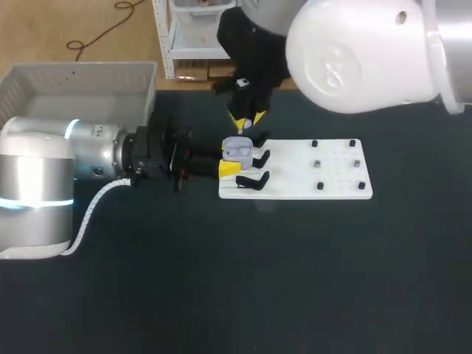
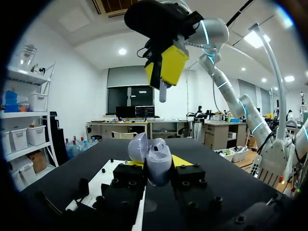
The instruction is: Pick up each earbud case from the left stands, insert the matching earbuds, close the lid, and place the case in the box.
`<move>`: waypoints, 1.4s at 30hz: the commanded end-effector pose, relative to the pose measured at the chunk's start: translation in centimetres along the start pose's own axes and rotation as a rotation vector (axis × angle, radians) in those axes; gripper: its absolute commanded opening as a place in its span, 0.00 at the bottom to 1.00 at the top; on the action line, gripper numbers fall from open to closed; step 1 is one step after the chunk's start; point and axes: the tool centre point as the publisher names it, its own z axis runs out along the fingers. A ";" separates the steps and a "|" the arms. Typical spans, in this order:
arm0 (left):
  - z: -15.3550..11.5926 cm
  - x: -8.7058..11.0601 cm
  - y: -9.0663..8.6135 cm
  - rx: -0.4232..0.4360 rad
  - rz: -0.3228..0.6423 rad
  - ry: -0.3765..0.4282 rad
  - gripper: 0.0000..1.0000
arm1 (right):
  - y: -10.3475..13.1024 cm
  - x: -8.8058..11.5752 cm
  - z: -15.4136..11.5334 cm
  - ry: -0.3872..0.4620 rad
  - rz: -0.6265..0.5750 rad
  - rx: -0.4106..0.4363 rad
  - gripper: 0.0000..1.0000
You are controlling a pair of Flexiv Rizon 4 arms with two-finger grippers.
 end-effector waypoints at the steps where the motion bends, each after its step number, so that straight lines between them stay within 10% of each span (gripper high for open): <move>1: 0.0 0.0 -0.1 -0.005 0.002 -0.001 0.00 | 0.6 -0.4 0.7 0.018 -0.001 0.005 0.00; 42: 0.0 0.0 -0.1 -0.005 0.002 -0.001 0.00 | 0.9 -0.5 5.0 0.057 0.048 0.040 0.00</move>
